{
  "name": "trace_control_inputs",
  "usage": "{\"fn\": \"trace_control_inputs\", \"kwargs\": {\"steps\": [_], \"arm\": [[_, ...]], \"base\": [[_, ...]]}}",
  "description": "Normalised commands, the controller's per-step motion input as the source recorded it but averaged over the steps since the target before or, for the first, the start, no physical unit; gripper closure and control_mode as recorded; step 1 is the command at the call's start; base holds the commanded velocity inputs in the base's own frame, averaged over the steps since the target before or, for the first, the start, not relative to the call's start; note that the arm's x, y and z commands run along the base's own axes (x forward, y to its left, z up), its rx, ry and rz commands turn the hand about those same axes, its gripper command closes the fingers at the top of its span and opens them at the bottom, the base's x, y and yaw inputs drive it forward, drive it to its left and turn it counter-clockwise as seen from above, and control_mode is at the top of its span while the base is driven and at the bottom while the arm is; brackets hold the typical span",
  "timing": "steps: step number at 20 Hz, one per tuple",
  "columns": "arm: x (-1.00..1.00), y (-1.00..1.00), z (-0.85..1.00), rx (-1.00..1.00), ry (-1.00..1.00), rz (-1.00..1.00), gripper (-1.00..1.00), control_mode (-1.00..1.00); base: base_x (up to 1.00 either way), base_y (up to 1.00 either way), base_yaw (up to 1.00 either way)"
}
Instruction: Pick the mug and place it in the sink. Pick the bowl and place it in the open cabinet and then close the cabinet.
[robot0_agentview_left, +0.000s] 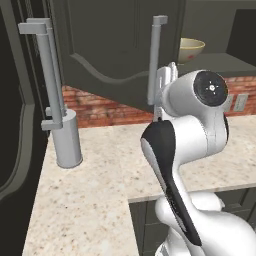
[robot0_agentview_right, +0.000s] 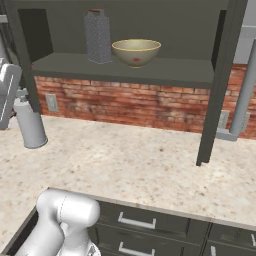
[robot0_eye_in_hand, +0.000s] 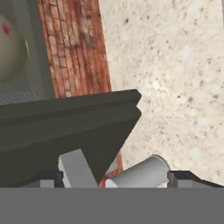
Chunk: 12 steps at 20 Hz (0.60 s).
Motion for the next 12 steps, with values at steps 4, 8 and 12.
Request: {"fn": "trace_control_inputs", "kwargs": {"steps": [4, 8, 12], "arm": [[1.0, -0.29, 0.0, 0.12, 0.05, 0.0, -1.0, -1.0], [1.0, -0.15, -0.01, 0.13, 0.07, 0.0, -1.0, -1.0], [1.0, -0.03, -0.12, 0.13, 0.1, 0.0, -1.0, -1.0]], "base": [[0.0, 0.0, 0.0], [0.0, 0.0, 0.0], [0.0, 0.0, 0.0]]}}
